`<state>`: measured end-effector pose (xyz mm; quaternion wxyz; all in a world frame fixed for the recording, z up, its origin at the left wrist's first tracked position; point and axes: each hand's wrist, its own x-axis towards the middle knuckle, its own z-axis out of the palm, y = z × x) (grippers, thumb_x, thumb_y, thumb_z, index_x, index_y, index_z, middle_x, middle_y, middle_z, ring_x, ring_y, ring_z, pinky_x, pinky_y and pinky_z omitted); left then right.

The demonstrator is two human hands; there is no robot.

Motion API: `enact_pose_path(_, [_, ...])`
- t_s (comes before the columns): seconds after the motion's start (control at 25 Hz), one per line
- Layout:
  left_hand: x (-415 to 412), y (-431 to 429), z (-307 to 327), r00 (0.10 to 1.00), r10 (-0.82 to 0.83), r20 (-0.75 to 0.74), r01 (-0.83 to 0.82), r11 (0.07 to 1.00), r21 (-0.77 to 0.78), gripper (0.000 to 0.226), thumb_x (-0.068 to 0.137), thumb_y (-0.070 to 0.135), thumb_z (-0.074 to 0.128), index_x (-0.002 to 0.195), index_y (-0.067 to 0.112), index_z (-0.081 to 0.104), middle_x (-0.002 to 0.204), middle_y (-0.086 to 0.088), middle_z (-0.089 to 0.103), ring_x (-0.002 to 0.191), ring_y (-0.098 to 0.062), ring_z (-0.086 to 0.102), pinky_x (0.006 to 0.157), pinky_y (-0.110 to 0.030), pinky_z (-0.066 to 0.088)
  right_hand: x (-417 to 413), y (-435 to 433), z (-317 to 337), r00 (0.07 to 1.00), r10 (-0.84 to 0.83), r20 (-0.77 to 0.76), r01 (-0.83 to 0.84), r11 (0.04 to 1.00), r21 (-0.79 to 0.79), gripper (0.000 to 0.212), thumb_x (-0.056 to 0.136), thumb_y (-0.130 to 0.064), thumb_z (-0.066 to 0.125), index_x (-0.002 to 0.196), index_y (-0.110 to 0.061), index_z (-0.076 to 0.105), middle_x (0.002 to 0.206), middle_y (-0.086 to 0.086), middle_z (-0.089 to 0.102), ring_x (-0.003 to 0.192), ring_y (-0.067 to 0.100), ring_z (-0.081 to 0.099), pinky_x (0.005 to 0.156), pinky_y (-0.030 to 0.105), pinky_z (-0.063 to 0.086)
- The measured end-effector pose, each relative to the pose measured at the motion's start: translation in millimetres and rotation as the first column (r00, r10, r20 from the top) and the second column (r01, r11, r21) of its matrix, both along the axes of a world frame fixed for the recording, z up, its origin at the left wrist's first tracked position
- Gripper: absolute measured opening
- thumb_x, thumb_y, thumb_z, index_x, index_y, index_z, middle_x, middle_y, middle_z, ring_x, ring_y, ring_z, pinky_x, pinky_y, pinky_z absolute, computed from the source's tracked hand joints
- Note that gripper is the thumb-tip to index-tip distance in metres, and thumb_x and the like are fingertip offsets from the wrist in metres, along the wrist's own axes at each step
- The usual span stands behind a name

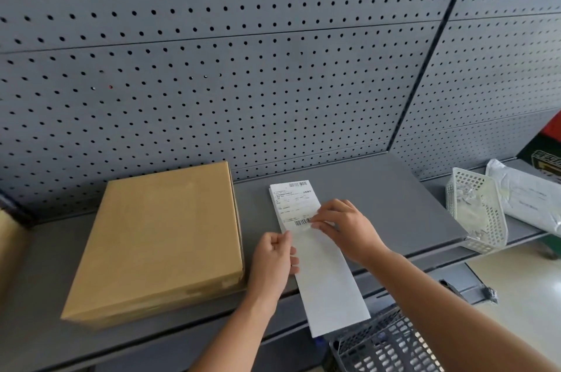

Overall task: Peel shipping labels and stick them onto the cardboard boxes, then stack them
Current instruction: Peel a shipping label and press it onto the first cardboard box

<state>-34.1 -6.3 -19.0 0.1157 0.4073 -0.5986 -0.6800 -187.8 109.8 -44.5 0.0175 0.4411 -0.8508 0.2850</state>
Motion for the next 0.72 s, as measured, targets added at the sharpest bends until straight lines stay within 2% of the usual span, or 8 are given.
enact_pose_path(0.08, [-2.7,-1.5,4.8,0.999,0.021,-0.027,-0.018,0.996,0.084,0.029,0.101,0.032,0.058,0.1,0.004,0.06,0.087,-0.014,0.068,0.068,-0.02,0.066,0.06,-0.029,0.06,1.2,2.9,8.1,1.0,-0.019,0.025,0.022,0.994,-0.106,0.012,0.092,-0.031,0.07,0.098,-0.026,0.078,0.101,-0.01,0.066,0.095,0.014,0.059,0.075,0.035,0.055])
enact_pose_path(0.2, [-2.4,-1.9,18.0,0.992,0.02,-0.125,0.005,0.981,0.196,0.029,0.102,0.031,0.058,0.104,0.003,0.067,0.092,-0.015,0.076,0.075,-0.021,0.073,0.064,-0.025,0.061,5.4,8.0,23.5,1.0,-0.008,-0.002,0.007,0.977,-0.214,0.012,0.093,-0.028,0.069,0.099,-0.022,0.078,0.1,-0.007,0.066,0.095,0.016,0.062,0.081,0.031,0.054])
enact_pose_path(0.36, [0.0,-0.8,31.2,0.966,0.036,-0.256,0.026,0.972,0.235,0.023,0.104,0.02,0.054,0.107,0.004,0.07,0.092,-0.018,0.077,0.077,-0.022,0.075,0.069,-0.029,0.062,18.8,18.3,36.2,0.995,0.015,-0.097,-0.039,0.967,-0.254,0.017,0.093,-0.028,0.067,0.101,-0.017,0.078,0.1,-0.002,0.065,0.093,0.017,0.063,0.082,0.028,0.053])
enact_pose_path(0.48, [2.6,-0.4,39.5,0.943,0.065,-0.326,0.054,0.938,0.342,0.026,0.104,0.025,0.053,0.11,0.009,0.072,0.09,-0.018,0.077,0.078,-0.024,0.074,0.072,-0.033,0.062,26.2,22.8,40.7,0.989,0.016,-0.144,-0.052,0.967,-0.25,0.018,0.093,-0.026,0.069,0.104,-0.014,0.077,0.101,-0.001,0.065,0.092,0.019,0.062,0.081,0.028,0.053])
enact_pose_path(0.6, [6.0,-0.5,40.2,0.949,0.047,-0.311,0.045,0.958,0.282,0.021,0.103,0.016,0.056,0.109,0.003,0.071,0.087,-0.016,0.078,0.078,-0.025,0.075,0.071,-0.032,0.063,32.0,27.3,42.7,0.986,0.028,-0.166,-0.067,0.969,-0.238,0.022,0.094,-0.031,0.067,0.106,-0.014,0.076,0.104,0.0,0.065,0.094,0.019,0.062,0.082,0.03,0.053])
enact_pose_path(0.72, [10.4,-1.2,41.2,0.949,0.0,-0.315,0.063,0.98,0.188,0.018,0.102,0.013,0.057,0.105,0.001,0.07,0.093,-0.016,0.079,0.079,-0.027,0.076,0.072,-0.031,0.063,40.2,32.9,47.4,0.99,0.032,-0.137,-0.059,0.977,-0.203,0.028,0.096,-0.039,0.059,0.108,-0.02,0.076,0.11,-0.005,0.064,0.103,0.015,0.06,0.083,0.034,0.055])
